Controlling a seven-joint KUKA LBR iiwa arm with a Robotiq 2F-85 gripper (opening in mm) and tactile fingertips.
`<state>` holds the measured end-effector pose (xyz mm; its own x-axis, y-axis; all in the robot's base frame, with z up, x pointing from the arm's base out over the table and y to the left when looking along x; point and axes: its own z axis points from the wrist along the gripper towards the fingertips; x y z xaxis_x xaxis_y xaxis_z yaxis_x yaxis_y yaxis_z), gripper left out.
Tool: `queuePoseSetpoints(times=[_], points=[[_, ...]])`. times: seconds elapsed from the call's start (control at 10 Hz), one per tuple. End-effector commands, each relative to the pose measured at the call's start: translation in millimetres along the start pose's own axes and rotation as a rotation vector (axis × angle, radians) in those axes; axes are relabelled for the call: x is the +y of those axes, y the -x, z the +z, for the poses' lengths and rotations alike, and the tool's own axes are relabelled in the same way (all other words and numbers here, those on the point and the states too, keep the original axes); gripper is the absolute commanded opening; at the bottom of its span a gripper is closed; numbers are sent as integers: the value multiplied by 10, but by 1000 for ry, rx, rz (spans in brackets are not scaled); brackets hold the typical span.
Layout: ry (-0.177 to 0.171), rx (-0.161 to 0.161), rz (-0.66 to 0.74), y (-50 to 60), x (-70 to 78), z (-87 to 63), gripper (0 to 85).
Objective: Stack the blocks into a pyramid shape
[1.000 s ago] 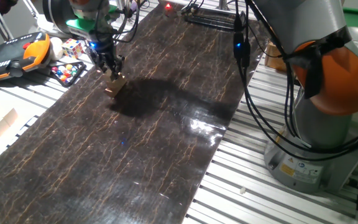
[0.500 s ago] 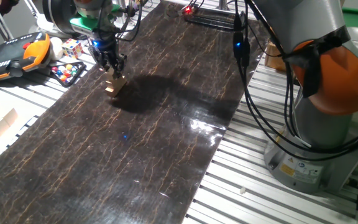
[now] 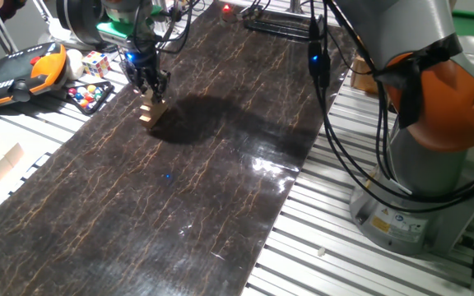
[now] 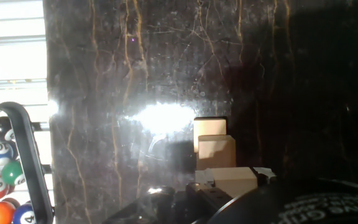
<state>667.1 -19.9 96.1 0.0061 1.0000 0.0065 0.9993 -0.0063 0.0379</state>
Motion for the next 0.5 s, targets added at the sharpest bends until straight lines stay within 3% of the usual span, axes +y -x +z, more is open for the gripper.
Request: queuePoseSetpoints(times=[0.0,0.4], points=[[-1,2,-7,2,2,2,10],[-1,6,-22,-4,29,32,10]])
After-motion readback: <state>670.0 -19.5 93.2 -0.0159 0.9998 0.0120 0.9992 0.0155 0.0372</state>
